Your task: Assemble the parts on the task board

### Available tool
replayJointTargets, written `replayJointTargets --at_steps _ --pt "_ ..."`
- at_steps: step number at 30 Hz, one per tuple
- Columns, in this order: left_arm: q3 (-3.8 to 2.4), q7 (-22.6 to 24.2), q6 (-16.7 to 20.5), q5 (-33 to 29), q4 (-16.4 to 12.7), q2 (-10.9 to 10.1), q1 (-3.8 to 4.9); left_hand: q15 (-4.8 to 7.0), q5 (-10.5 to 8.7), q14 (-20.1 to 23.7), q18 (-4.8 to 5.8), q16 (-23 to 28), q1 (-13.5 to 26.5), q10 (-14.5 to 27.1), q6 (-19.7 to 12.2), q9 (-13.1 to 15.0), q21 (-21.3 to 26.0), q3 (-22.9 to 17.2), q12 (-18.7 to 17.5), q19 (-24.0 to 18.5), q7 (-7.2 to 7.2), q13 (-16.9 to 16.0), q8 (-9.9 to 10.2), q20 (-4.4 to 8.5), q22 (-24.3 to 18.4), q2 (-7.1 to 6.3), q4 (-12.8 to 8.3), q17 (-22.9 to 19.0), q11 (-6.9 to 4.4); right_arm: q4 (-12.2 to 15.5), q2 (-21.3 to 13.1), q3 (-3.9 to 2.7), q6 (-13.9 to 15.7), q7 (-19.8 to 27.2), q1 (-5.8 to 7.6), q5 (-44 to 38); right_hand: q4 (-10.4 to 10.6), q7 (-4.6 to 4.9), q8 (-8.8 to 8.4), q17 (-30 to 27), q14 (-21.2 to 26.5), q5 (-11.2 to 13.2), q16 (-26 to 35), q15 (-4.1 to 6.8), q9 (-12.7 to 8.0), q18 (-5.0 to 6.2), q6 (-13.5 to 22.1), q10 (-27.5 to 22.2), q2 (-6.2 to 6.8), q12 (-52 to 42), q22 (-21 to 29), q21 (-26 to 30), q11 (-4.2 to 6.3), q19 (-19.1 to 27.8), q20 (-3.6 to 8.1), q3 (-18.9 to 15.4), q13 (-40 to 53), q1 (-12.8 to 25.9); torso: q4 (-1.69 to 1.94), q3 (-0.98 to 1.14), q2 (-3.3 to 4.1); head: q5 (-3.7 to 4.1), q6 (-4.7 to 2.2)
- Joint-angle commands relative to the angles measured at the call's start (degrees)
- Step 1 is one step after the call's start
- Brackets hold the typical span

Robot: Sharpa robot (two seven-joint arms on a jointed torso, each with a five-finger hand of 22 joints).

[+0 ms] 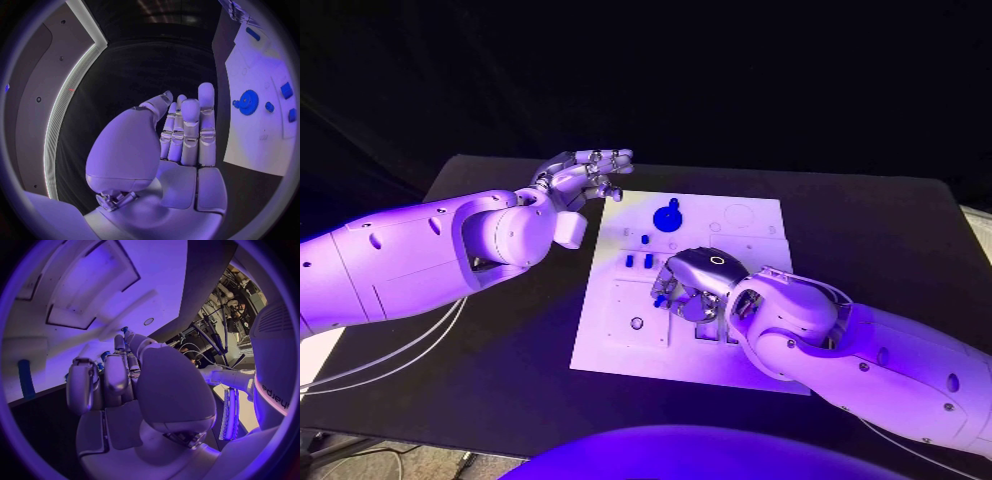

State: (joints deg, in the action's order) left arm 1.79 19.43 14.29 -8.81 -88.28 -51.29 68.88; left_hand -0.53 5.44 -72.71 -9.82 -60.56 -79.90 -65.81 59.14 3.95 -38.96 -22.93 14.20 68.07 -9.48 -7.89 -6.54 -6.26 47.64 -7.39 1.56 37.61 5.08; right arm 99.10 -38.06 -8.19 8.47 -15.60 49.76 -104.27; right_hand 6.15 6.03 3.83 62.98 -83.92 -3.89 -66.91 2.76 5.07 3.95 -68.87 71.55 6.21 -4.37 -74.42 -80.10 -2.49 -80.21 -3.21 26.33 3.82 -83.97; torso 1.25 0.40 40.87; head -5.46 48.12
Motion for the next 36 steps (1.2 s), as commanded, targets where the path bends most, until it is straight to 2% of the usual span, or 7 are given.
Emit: replayJointTargets --at_steps 1,15,20,24,29,33,36 --pt "-0.03 0.1 -1.2 0.3 -0.2 0.1 0.01 0.10 0.29 0.4 -0.55 0.1 -0.5 0.4 -0.4 -0.1 0.1 0.2 0.1 -0.4 -0.09 -0.1 -0.2 0.03 -0.1 -0.14 -0.2 -0.1 0.07 -0.2 0.2 0.21 -2.0 -0.6 -0.09 -0.7 -0.1 0.18 0.39 0.0 -2.2 -0.3 -0.3 -0.47 0.1 -0.25 -0.1 0.3 0.04 0.4 0.1 -0.1 -0.30 -0.1 -0.50 0.1 0.0 0.5 0.05 -0.02 0.01 -0.03 0.03" --pt "-0.03 0.0 -1.3 0.8 -0.3 0.1 0.01 0.10 0.29 0.4 -0.55 0.1 -0.5 0.4 -0.4 -0.1 0.1 0.2 0.1 -0.4 -0.09 -0.1 -0.2 0.03 -0.1 -0.14 -0.2 -0.1 0.07 -1.0 1.4 1.19 -3.5 -2.3 -0.05 -4.6 -0.3 0.37 -0.05 -0.5 -2.0 -0.4 0.0 -0.73 0.0 -0.10 0.6 -0.4 0.82 0.8 0.5 0.2 -0.60 0.3 -0.87 -0.3 -0.1 2.1 0.08 -0.02 -0.02 -0.07 0.15" --pt "-0.03 0.0 -1.4 0.8 -0.3 0.1 0.01 0.10 0.29 0.4 -0.55 0.1 -0.5 0.4 -0.4 -0.1 0.1 0.2 0.1 -0.4 -0.09 -0.1 -0.2 0.03 -0.1 -0.14 -0.2 -0.1 0.07 -1.1 1.4 1.32 -1.8 -2.6 -0.03 -4.6 0.0 1.35 -0.42 -1.6 -1.6 -1.0 0.8 -2.15 -1.3 0.11 6.1 -4.4 2.68 0.9 1.7 1.1 -1.85 1.1 -1.85 -0.8 -0.3 4.0 -0.01 -0.02 -0.02 -0.16 0.17" --pt "-0.03 -0.1 -1.4 0.8 -0.3 0.1 0.01 0.07 0.29 0.5 -0.57 0.2 -0.5 0.5 -0.4 -0.1 0.3 0.2 0.2 -0.5 -0.11 -0.1 -0.2 0.01 -0.2 -0.10 -0.2 -0.2 0.10 -0.9 1.1 1.36 0.5 -2.7 -0.02 -4.6 -0.4 0.51 -0.36 -3.9 -0.9 -0.9 2.8 -3.23 -1.4 1.10 11.3 -9.0 3.96 0.6 5.7 3.9 -2.96 3.8 -2.96 -1.7 -0.2 4.7 -0.03 0.03 -0.01 -0.14 0.16" --pt "-0.02 -0.3 -1.6 0.8 -0.2 0.1 0.01 0.07 0.29 0.5 -0.57 0.2 -0.5 0.5 -0.4 -0.1 0.3 0.2 0.2 -0.5 -0.11 -0.1 -0.2 0.01 -0.2 -0.10 -0.2 -0.2 0.10 0.2 0.2 1.37 4.1 -2.2 -0.05 -4.4 -0.7 0.44 -0.29 -5.2 -0.5 -0.8 3.9 -3.35 -1.3 1.45 11.9 -10.2 4.09 0.2 7.2 5.0 -3.20 4.7 -3.24 -2.3 -0.2 4.6 0.01 0.06 -0.01 0.05 -0.01" --pt "0.02 -0.3 -1.8 0.8 -0.2 0.0 0.00 0.07 0.29 0.5 -0.57 0.2 -0.5 0.5 -0.4 -0.1 0.3 0.2 0.2 -0.5 -0.11 -0.1 -0.2 0.01 -0.2 -0.10 -0.2 -0.2 0.10 2.8 -2.0 0.96 7.1 -1.6 -0.07 -3.5 -0.9 0.91 0.02 -5.9 -0.3 -0.9 4.5 -3.27 -1.1 1.49 11.1 -9.9 3.77 -0.7 7.4 5.2 -3.06 4.6 -3.28 -2.6 0.0 4.5 -0.01 0.07 -0.03 0.32 -0.26" --pt "0.05 -0.4 -1.8 0.8 -0.2 -0.1 0.00 0.07 0.29 0.5 -0.57 0.2 -0.5 0.5 -0.4 -0.1 0.3 0.2 0.2 -0.5 -0.11 -0.1 -0.2 0.01 -0.2 -0.10 -0.2 -0.2 0.10 5.0 -4.2 -0.43 7.8 -1.8 -0.07 -2.9 -0.8 0.99 0.13 -6.2 -0.3 -1.0 4.8 -3.14 -1.1 1.42 10.4 -9.4 3.59 -1.4 7.1 5.1 -2.88 4.3 -3.21 -2.7 0.0 4.5 -0.13 0.06 -0.02 0.59 -0.46"
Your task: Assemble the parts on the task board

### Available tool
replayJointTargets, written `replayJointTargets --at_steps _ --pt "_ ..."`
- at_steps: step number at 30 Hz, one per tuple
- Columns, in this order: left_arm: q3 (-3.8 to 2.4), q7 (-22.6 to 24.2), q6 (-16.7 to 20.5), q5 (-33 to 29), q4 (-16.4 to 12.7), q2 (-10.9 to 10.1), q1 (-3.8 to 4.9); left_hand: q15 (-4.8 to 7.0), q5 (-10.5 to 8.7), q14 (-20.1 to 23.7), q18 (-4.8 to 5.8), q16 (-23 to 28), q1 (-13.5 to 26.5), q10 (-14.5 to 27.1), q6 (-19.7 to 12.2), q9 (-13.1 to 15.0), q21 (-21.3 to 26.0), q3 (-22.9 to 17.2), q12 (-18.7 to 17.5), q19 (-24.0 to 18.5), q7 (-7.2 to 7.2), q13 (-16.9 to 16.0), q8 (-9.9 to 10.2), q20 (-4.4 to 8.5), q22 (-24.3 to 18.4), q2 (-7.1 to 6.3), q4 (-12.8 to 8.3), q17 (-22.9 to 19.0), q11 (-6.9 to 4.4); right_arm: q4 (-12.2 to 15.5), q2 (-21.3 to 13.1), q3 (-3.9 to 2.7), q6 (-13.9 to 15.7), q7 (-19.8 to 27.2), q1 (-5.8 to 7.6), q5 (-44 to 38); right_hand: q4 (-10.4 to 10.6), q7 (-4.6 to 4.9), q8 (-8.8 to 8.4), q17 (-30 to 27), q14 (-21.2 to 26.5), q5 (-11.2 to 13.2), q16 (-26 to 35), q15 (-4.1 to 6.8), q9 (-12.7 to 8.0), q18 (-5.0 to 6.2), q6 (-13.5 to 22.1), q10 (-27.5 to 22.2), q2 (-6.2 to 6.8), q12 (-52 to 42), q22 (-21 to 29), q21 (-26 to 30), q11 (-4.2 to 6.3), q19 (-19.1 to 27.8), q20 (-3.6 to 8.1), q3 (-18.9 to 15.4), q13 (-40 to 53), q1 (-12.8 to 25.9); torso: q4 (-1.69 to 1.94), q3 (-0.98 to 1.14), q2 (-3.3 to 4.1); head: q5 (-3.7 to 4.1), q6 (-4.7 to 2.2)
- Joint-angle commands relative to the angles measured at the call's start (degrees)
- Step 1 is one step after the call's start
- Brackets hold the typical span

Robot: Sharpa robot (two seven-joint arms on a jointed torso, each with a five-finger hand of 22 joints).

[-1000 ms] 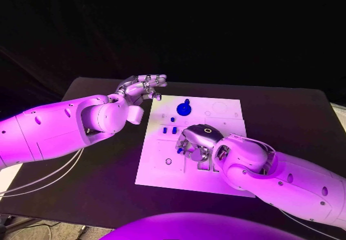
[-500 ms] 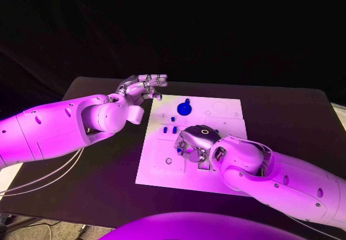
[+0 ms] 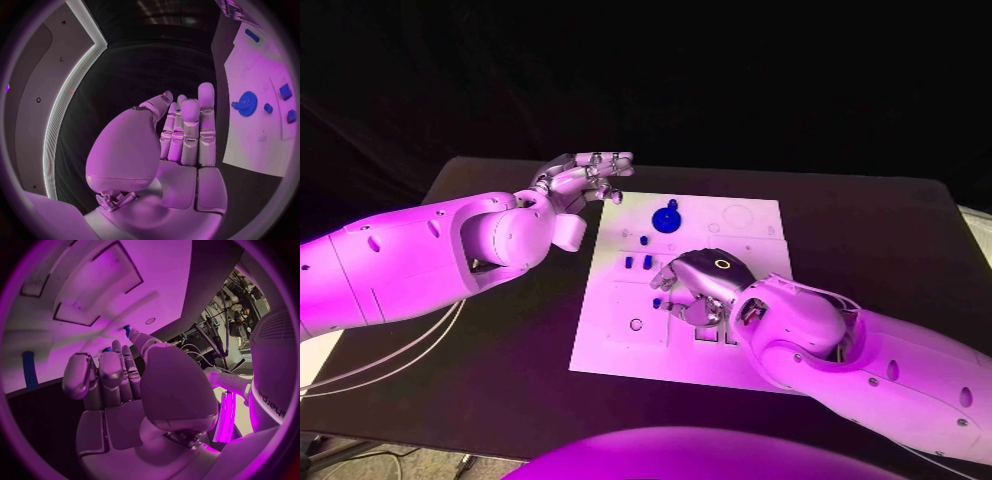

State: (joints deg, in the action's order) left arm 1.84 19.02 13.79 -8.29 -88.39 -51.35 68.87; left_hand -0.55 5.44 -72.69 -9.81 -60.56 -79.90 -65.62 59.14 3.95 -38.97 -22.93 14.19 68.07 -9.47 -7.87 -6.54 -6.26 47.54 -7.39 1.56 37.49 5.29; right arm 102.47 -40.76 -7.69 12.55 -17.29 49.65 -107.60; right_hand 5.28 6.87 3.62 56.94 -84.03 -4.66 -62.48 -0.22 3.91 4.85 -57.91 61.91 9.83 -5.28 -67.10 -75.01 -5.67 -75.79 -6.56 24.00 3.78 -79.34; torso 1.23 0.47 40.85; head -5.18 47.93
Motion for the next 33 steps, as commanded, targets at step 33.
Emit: replayJointTargets --at_steps 33 --pt "0.24 -0.1 -1.9 0.5 0.0 -0.1 -0.13 0.07 0.28 0.5 -0.60 0.2 -0.5 0.5 -0.4 -0.1 0.5 0.3 0.2 -0.5 -0.12 -0.1 -0.3 -0.02 -0.2 -0.03 -0.2 -0.1 -0.10 -0.3 -10.3 -4.37 -5.0 -3.2 2.56 0.7 2.0 -1.16 0.15 -1.8 -0.6 0.1 1.7 2.42 0.0 0.52 -2.2 -0.3 -0.59 -1.7 0.2 0.9 1.84 -0.6 2.36 -6.5 0.0 -1.9 -0.60 -0.08 -0.13 1.57 -1.49"
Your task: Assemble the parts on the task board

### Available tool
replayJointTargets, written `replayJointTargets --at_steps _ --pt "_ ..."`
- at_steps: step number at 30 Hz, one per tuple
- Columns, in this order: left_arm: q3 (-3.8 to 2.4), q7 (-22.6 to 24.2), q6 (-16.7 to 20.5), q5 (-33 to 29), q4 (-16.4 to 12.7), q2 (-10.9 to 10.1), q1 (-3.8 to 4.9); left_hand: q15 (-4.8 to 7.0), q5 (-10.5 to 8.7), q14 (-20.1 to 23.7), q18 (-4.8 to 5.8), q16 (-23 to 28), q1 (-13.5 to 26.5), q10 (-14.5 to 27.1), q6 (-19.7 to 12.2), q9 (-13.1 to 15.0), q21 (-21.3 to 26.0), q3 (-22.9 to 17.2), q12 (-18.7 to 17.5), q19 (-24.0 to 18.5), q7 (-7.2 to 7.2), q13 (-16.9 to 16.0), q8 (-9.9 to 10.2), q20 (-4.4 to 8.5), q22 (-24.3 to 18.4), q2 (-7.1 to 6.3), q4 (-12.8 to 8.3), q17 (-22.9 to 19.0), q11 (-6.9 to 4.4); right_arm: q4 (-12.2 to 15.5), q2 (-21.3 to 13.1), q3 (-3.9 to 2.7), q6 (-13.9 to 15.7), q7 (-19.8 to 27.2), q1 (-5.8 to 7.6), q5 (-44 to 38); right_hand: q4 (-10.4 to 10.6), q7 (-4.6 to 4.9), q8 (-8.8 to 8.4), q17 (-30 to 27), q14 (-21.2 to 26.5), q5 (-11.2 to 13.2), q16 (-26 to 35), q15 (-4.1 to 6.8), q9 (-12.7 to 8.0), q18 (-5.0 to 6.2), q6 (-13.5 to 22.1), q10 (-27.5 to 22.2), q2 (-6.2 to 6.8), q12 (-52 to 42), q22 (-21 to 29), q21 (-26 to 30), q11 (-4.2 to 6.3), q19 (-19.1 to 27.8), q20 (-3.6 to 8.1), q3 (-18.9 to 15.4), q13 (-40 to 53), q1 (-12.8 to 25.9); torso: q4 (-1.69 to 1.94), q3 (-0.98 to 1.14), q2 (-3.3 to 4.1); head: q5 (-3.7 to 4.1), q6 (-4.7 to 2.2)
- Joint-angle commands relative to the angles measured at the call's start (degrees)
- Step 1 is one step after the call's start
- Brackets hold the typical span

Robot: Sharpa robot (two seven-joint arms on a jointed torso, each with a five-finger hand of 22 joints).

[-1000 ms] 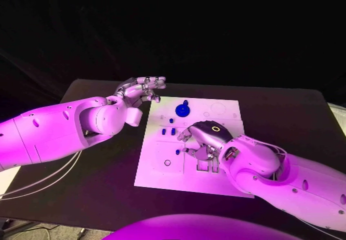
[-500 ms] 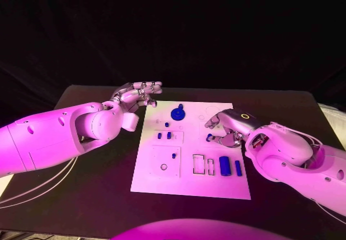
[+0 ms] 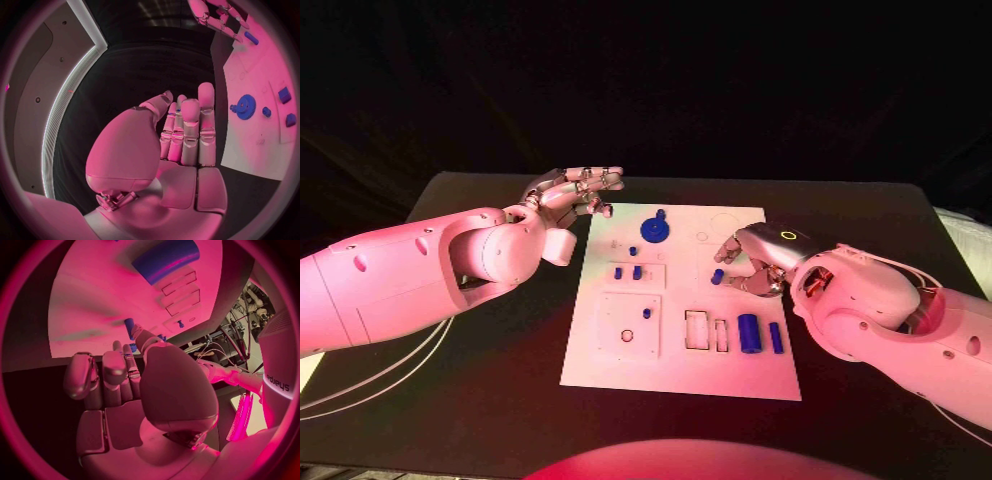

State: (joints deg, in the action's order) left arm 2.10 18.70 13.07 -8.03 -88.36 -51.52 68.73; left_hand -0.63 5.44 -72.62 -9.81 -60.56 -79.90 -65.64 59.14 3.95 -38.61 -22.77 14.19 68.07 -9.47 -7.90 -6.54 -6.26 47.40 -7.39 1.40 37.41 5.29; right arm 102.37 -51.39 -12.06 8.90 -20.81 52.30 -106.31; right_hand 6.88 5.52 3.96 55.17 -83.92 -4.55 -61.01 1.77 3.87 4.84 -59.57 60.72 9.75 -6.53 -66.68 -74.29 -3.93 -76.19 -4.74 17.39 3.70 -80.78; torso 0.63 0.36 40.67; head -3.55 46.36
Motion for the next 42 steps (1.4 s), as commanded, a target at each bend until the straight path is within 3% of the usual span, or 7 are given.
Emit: replayJointTargets --at_steps 1,8,14,29,35,42 --pt "-0.02 0.2 -1.2 0.3 0.0 0.1 0.00 0.14 0.28 0.4 -0.61 0.2 -0.5 0.5 -0.4 -0.1 0.1 0.1 0.2 -0.5 -0.12 -0.1 -0.3 -0.02 0.0 -0.03 -0.1 -0.1 -0.10 -0.3 0.5 0.01 -1.3 0.4 -0.09 -0.5 0.5 0.28 -0.16 -0.1 -0.7 0.0 0.3 0.50 0.1 0.51 -0.8 1.3 -0.68 -0.6 -0.3 0.1 0.18 -0.2 0.62 0.2 0.0 -0.5 -0.03 -0.01 0.03 -0.08 0.12" --pt "-0.02 0.1 -1.3 0.3 0.0 0.1 -0.01 0.14 0.28 0.4 -0.61 0.2 -0.5 0.5 -0.4 -0.1 0.1 0.1 0.2 -0.5 -0.12 -0.1 -0.3 -0.02 0.0 -0.03 -0.1 -0.1 -0.10 -1.0 1.3 0.04 -1.2 0.8 -0.12 0.0 1.2 0.75 -0.12 0.9 -1.1 0.3 -0.6 0.26 0.1 0.21 -1.5 3.7 -1.47 -1.2 -1.4 -0.7 0.33 -1.1 0.62 1.5 0.0 -0.8 0.02 -0.03 0.04 -0.13 0.29" --pt "-0.02 0.1 -1.3 0.3 0.1 0.1 -0.01 0.14 0.28 0.4 -0.61 0.2 -0.5 0.5 -0.4 -0.1 0.1 0.1 0.2 -0.5 -0.12 -0.1 -0.3 -0.02 0.0 -0.03 -0.1 -0.1 -0.10 -1.7 2.0 0.08 -2.4 0.6 -0.12 0.0 1.2 0.66 0.81 2.8 -1.6 0.4 -2.5 0.28 0.5 -0.19 -4.6 7.4 -2.18 -1.7 -3.3 -2.1 0.92 -2.3 0.56 3.6 0.1 -1.9 -0.03 -0.02 0.01 -0.19 0.49" --pt "-0.02 0.0 -1.3 0.3 0.1 0.1 -0.02 0.14 0.28 0.4 -0.61 0.2 -0.5 0.5 -0.4 -0.1 0.1 0.1 0.2 -0.5 -0.12 -0.1 -0.3 -0.02 0.0 -0.03 -0.1 -0.1 -0.10 -3.3 3.2 0.37 -4.6 -0.5 -0.19 -1.0 0.9 0.47 1.02 3.7 -1.8 0.6 -3.5 0.29 0.7 -0.39 -5.9 8.9 -2.15 -1.3 -4.3 -2.9 1.17 -2.8 0.58 4.9 0.1 -2.3 0.00 -0.05 -0.02 -0.09 0.75" --pt "-0.02 -0.1 -1.3 0.3 0.1 0.1 -0.02 0.14 0.28 0.4 -0.61 0.2 -0.5 0.5 -0.4 -0.1 0.1 0.1 0.2 -0.5 -0.12 -0.1 -0.3 -0.02 0.0 -0.03 -0.1 -0.1 -0.10 -3.3 3.4 0.42 -2.8 -0.5 -0.24 -1.0 1.1 0.53 1.00 4.1 -1.8 0.7 -3.9 0.33 0.7 -0.45 -6.1 9.1 -2.16 -1.1 -4.6 -3.1 1.14 -3.0 0.61 5.1 0.1 -2.0 -0.04 -0.06 -0.05 0.07 0.79" --pt "-0.02 -0.1 -1.4 0.3 0.1 0.1 -0.02 0.14 0.28 0.4 -0.61 0.2 -0.5 0.5 -0.4 -0.1 0.1 0.1 0.2 -0.5 -0.12 -0.1 -0.3 -0.02 0.0 -0.03 -0.1 -0.1 -0.10 -2.3 2.9 0.40 2.0 -0.5 -0.27 -1.0 1.2 0.50 1.26 5.7 -2.1 0.8 -5.5 0.13 0.9 -0.85 -7.4 10.5 -2.52 -0.8 -6.4 -4.4 1.27 -3.9 0.53 5.9 0.2 -1.8 -0.05 0.01 -0.04 0.18 0.81"
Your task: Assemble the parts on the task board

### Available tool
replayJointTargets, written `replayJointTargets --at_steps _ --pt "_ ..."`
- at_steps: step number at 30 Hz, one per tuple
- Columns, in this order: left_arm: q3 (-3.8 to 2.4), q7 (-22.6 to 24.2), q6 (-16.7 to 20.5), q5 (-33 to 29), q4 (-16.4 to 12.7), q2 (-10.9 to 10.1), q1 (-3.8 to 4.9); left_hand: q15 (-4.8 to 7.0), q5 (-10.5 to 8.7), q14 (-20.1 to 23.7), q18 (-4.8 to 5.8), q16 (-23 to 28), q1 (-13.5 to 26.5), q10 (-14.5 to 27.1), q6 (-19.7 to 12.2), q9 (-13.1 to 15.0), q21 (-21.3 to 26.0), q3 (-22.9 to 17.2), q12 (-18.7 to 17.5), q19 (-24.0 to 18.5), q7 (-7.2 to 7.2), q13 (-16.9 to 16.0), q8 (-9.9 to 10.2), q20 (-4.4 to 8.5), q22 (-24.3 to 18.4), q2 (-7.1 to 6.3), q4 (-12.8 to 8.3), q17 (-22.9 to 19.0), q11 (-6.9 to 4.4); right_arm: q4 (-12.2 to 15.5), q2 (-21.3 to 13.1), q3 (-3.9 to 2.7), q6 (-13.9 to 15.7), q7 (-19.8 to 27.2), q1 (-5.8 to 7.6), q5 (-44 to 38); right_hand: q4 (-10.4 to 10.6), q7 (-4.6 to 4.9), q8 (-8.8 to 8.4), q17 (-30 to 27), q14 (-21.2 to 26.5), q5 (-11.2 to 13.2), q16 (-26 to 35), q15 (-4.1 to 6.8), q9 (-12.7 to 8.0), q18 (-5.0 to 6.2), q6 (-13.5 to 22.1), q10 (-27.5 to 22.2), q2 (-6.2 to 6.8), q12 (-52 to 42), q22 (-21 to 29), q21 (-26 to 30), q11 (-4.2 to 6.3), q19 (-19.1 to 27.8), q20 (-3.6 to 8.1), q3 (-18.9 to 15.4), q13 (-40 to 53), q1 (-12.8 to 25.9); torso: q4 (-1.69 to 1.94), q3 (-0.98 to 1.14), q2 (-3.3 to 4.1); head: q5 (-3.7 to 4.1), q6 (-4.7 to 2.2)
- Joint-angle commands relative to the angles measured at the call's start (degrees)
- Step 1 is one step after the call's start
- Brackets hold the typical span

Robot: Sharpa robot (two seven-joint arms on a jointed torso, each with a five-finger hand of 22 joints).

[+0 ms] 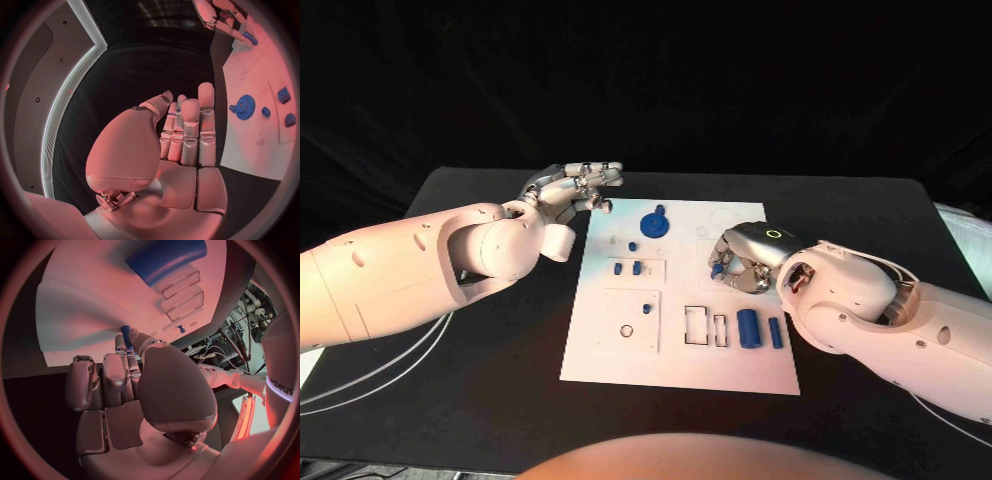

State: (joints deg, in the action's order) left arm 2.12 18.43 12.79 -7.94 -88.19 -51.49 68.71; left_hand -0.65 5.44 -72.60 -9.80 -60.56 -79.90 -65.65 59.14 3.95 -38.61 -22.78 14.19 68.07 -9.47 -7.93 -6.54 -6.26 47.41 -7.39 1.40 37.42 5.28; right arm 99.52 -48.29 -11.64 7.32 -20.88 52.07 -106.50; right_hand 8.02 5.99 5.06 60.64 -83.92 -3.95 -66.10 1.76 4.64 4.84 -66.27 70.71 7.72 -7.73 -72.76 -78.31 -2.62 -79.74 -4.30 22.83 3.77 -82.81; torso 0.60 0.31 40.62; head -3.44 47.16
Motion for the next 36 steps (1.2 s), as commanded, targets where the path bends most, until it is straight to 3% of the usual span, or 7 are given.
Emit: replayJointTargets --at_steps 1,9,15,20,25,31,36 --pt "-0.04 0.2 -1.1 0.2 0.0 0.1 0.01 0.16 0.28 0.4 -0.61 0.2 -0.5 0.5 -0.4 -0.1 0.1 0.1 0.2 -0.5 -0.12 -0.1 -0.3 -0.02 -0.1 -0.03 -0.1 -0.1 -0.09 0.8 -0.3 -0.04 4.2 -0.5 -0.04 -0.8 0.1 0.05 0.18 0.3 -2.2 0.2 -0.5 0.11 0.1 -0.87 -0.8 0.7 -0.54 0.4 -0.4 -0.4 -0.06 -0.4 0.07 0.6 0.1 0.3 -0.02 0.04 0.01 0.08 0.02" --pt "-0.03 0.0 -1.1 0.2 0.2 0.1 0.01 0.16 0.28 0.4 -0.61 0.2 -0.5 0.5 -0.4 -0.1 0.1 0.1 0.2 -0.5 -0.12 -0.1 -0.3 -0.02 -0.1 -0.03 -0.1 -0.1 -0.09 3.4 -1.7 -0.59 7.7 -0.6 0.28 0.5 0.1 0.11 0.15 0.6 -2.2 0.5 -0.9 0.04 0.2 -0.95 -1.0 1.1 -0.79 0.6 -0.8 -0.7 -0.08 -0.6 0.00 1.0 0.1 0.4 -0.14 0.00 -0.09 0.14 -0.36" --pt "-0.03 -0.1 -1.3 0.2 0.4 0.3 -0.02 0.16 0.28 0.4 -0.61 0.2 -0.5 0.5 -0.4 -0.1 0.1 0.1 0.2 -0.5 -0.12 -0.1 -0.3 -0.02 -0.1 -0.03 -0.1 -0.1 -0.09 6.2 -1.6 -0.83 8.0 -0.2 0.47 2.7 0.2 0.22 0.06 0.8 -2.2 0.5 -1.0 0.00 0.2 -0.97 -1.0 1.1 -0.78 0.8 -0.9 -0.8 -0.14 -0.7 -0.03 1.1 0.1 0.4 -0.02 0.06 -0.05 0.06 -0.48" --pt "-0.03 -0.1 -1.3 0.2 0.4 0.6 -0.08 0.16 0.28 0.4 -0.61 0.2 -0.5 0.5 -0.4 -0.1 0.1 0.1 0.2 -0.5 -0.12 -0.1 -0.3 -0.02 -0.1 -0.03 -0.1 -0.1 -0.09 7.8 0.3 -0.73 7.5 0.9 -0.04 4.7 0.1 0.34 -0.07 0.8 -2.2 0.4 -1.2 -0.06 0.2 -0.96 -0.9 1.0 -0.80 1.0 -0.9 -0.8 -0.21 -0.7 -0.08 1.4 0.0 0.3 -0.10 -0.06 -0.10 -0.41 -0.48" --pt "-0.03 -0.1 -1.3 0.2 0.5 0.9 -0.10 0.13 0.27 0.6 -0.63 0.2 -0.6 0.7 -0.5 -0.1 0.3 0.3 0.6 -0.6 -0.16 -0.1 -0.3 -0.06 -0.2 0.10 -0.2 -0.3 -0.06 8.1 4.3 0.16 8.0 2.5 -1.37 4.9 -0.2 0.54 -0.24 0.9 -2.1 0.2 -1.2 -0.14 0.1 -0.94 -0.8 1.0 -0.78 1.3 -0.9 -0.8 -0.33 -0.6 -0.14 1.7 0.0 0.1 -0.05 -0.03 -0.04 -1.19 -0.39" --pt "-0.02 -0.2 -1.4 0.2 0.7 1.3 -0.11 0.13 0.27 0.6 -0.63 0.2 -0.6 0.7 -0.5 -0.1 0.3 0.3 0.6 -0.6 -0.16 -0.1 -0.3 -0.06 -0.2 0.10 -0.2 -0.3 -0.06 6.7 8.0 2.53 6.8 3.7 -1.86 4.9 -0.3 0.64 -0.35 0.8 -2.1 0.1 -1.2 -0.19 0.1 -0.90 -0.7 1.0 -0.72 1.5 -0.7 -0.7 -0.41 -0.5 -0.18 1.7 0.0 0.2 0.03 -0.17 -0.06 -1.79 -0.12" --pt "-0.02 -0.1 -1.5 0.2 0.8 1.5 -0.16 0.13 0.27 0.6 -0.63 0.2 -0.6 0.7 -0.5 -0.1 0.3 0.3 0.6 -0.6 -0.16 -0.1 -0.3 -0.06 -0.2 0.10 -0.2 -0.3 -0.06 4.8 10.2 4.14 6.1 4.5 -2.21 5.1 -0.4 0.80 -0.55 0.7 -2.0 0.0 -1.2 -0.29 0.1 -0.86 -0.5 0.8 -0.74 1.8 -0.6 -0.6 -0.54 -0.4 -0.26 1.9 0.0 0.2 -0.17 -0.06 0.01 -2.41 0.16"
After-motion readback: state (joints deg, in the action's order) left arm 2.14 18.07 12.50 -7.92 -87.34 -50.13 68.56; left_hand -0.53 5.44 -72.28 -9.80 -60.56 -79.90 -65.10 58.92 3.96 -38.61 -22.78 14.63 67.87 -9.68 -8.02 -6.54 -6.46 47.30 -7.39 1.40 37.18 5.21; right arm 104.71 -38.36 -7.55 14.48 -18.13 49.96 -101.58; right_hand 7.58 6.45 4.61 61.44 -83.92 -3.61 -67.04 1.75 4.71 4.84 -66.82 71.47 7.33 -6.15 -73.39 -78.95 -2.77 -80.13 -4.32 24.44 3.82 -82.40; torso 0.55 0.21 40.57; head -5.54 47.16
